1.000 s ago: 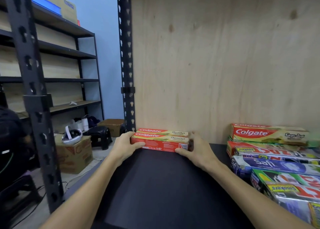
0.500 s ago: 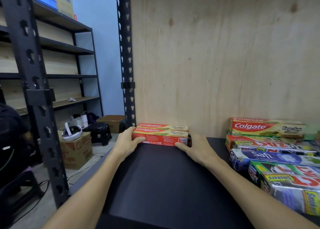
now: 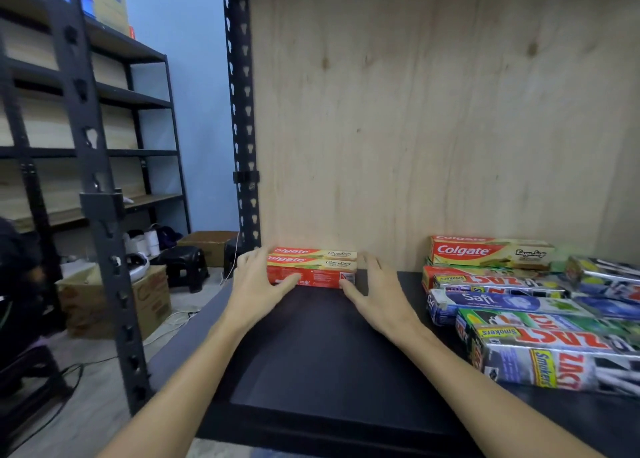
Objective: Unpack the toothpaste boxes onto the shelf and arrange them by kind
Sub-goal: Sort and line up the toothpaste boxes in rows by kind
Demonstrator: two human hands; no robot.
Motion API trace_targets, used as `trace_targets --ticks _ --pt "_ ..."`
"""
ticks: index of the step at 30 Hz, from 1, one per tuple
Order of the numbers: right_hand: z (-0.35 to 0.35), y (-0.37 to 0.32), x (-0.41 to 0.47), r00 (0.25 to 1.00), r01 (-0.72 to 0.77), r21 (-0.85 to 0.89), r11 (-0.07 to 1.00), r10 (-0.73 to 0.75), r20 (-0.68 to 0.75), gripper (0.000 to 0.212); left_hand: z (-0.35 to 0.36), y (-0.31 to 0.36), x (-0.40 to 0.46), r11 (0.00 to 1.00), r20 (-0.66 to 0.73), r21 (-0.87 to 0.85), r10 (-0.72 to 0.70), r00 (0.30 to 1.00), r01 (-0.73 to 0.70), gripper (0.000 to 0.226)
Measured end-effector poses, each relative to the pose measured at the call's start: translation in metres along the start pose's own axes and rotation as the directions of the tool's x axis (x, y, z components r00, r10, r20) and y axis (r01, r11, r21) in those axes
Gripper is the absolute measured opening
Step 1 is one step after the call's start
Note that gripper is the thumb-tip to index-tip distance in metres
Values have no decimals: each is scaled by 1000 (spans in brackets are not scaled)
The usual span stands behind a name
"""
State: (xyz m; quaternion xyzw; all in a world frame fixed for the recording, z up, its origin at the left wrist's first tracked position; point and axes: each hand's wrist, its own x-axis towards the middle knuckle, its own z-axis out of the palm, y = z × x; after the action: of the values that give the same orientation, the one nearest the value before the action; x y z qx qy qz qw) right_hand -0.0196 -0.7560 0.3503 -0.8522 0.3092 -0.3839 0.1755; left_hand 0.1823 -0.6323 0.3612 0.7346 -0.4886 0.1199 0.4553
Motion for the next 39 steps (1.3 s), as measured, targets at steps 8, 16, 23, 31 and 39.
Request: trace_targets --ticks 8,16,23,31,39 --pt "-66 -27 -17 985 -31 54 998 39 -165 62 31 92 -30 977 -15 -188 101 995 -102 54" --pt "-163 53 -2 977 -126 -174 977 92 -192 63 84 176 -13 981 83 -180 96 992 -79 46" --pt "-220 137 16 980 -196 -735 649 94 -178 48 150 201 19 995 264 -96 17 964 9 45" --pt "-229 165 28 953 -246 -751 613 296 -70 57 188 221 49 984 388 -97 -100 916 148 33" --pt "-225 176 24 974 -228 -670 707 174 -148 55 186 214 43 983 414 -165 -5 910 80 24"
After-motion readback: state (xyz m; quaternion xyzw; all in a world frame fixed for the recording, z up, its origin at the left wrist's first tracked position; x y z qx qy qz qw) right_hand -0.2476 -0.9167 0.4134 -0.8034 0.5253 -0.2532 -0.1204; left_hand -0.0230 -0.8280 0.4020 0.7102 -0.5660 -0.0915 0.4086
